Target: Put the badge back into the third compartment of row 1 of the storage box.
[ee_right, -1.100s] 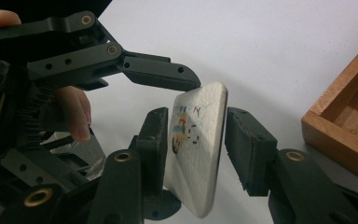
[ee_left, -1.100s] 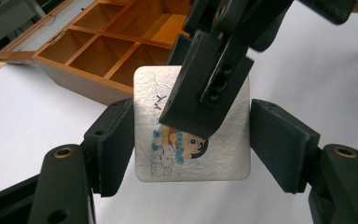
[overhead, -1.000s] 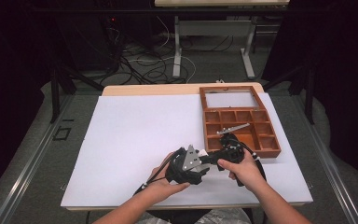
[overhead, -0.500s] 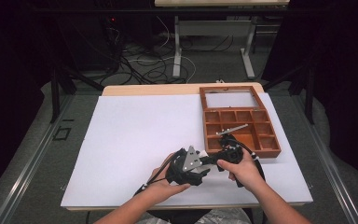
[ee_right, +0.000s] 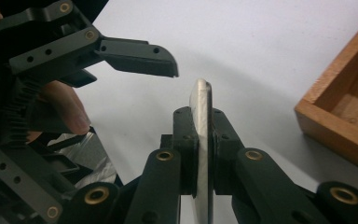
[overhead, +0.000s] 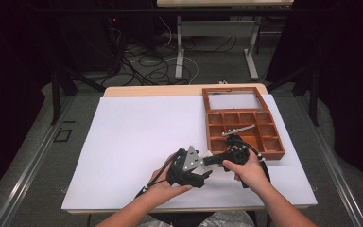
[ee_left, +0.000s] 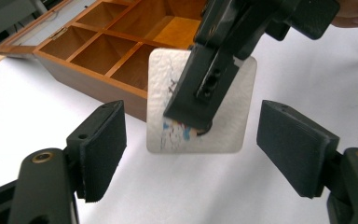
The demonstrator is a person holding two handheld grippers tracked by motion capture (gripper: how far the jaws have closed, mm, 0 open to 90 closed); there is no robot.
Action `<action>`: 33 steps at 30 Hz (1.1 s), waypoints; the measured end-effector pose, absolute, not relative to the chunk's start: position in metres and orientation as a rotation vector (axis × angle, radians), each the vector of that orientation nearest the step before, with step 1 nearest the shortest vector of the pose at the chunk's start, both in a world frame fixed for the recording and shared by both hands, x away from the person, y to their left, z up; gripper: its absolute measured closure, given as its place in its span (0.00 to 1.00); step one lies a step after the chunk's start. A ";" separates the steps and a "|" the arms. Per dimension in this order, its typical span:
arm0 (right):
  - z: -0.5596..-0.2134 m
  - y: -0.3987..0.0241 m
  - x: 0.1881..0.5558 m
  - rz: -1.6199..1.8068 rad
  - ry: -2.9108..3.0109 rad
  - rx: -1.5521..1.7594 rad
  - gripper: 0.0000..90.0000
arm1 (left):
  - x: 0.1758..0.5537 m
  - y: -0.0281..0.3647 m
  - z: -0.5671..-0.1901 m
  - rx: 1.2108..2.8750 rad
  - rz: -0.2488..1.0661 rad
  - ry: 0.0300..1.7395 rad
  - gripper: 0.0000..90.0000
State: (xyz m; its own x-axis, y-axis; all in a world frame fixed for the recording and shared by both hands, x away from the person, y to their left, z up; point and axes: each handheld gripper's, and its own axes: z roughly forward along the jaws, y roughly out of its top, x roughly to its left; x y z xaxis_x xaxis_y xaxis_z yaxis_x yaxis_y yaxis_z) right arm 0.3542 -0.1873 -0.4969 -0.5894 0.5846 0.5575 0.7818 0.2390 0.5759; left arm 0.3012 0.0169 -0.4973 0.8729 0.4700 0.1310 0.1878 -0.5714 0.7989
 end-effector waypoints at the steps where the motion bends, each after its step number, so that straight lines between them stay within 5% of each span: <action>1: -0.497 -0.188 0.355 -1.275 -2.290 -1.287 0.94 | 0.301 0.017 -0.498 2.180 0.418 0.481 0.26; 33: -0.484 -0.227 0.371 -1.415 -2.358 -1.411 0.94 | 0.317 0.051 -0.503 2.138 0.318 0.711 0.07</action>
